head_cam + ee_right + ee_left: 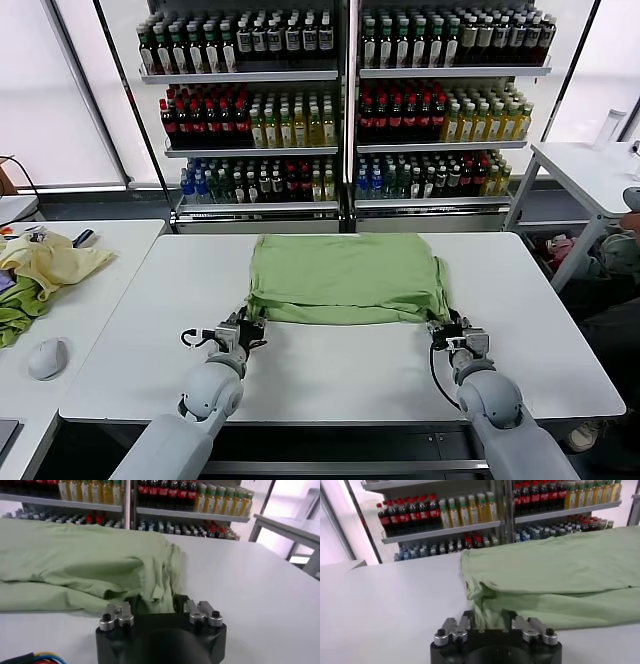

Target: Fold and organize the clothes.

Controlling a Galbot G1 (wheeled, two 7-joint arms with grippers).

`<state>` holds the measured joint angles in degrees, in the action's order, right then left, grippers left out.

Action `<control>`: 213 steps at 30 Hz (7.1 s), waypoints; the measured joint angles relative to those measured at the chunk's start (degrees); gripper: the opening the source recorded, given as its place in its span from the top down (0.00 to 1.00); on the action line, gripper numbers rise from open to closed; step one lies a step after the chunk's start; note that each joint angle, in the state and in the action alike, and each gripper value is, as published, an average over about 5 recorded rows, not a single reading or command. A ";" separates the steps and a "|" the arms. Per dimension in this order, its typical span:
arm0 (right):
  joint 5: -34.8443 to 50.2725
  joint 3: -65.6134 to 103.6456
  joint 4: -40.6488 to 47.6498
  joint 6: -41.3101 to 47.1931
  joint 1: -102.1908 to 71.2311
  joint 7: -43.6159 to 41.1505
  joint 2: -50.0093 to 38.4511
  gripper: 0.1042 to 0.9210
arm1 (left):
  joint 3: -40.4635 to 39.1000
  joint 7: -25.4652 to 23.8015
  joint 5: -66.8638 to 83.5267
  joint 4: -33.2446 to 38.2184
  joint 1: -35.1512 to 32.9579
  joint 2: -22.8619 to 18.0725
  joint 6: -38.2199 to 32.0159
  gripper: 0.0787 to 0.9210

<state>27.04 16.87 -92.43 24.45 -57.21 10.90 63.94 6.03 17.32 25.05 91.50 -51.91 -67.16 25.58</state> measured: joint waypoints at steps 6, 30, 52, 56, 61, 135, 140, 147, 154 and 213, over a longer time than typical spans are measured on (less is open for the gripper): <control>0.87 0.68 -1.32 0.21 -1.48 -0.28 -0.80 0.90 | 0.21 -0.38 0.96 0.73 -0.65 0.71 0.36 0.95; -4.02 10.66 -24.23 -0.19 -25.89 -0.45 -1.79 0.93 | 7.42 0.17 0.36 21.54 -21.40 6.30 2.25 0.98; -8.73 18.65 -37.28 -0.80 -37.00 -1.44 -4.20 0.36 | 14.29 -0.04 -4.30 37.25 -38.46 9.77 5.25 0.56; -6.56 17.65 -35.66 0.11 -32.85 -0.70 -5.45 0.23 | 14.32 0.32 -3.33 37.07 -37.18 10.55 5.00 0.43; -3.13 13.54 -29.81 1.60 -23.52 0.29 -6.24 0.13 | 13.15 0.69 -0.74 33.77 -31.97 10.91 4.23 0.24; 4.87 -13.53 40.60 5.64 37.33 -8.78 9.83 0.93 | -4.69 -1.47 16.96 -14.50 15.92 2.03 4.56 0.96; 5.89 -13.17 36.66 5.24 35.90 -8.41 8.17 0.98 | -3.59 -1.86 17.82 -11.83 14.58 2.89 2.71 0.97; 7.32 -11.55 27.69 5.40 32.81 -7.81 5.34 0.98 | -1.87 -2.25 19.36 -6.99 12.23 4.30 1.01 0.97; 8.86 -8.81 17.65 5.69 27.50 -7.54 1.85 0.98 | 0.06 -2.78 21.35 -1.46 9.34 6.51 0.64 0.97; 7.73 10.62 -20.69 7.82 -14.88 -2.75 -3.43 0.14 | 8.47 2.41 5.62 17.21 -16.10 2.54 1.13 0.12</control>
<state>34.77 27.49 -113.12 32.28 -72.09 8.15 60.51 14.50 19.73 30.67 108.71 -68.01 -64.63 26.71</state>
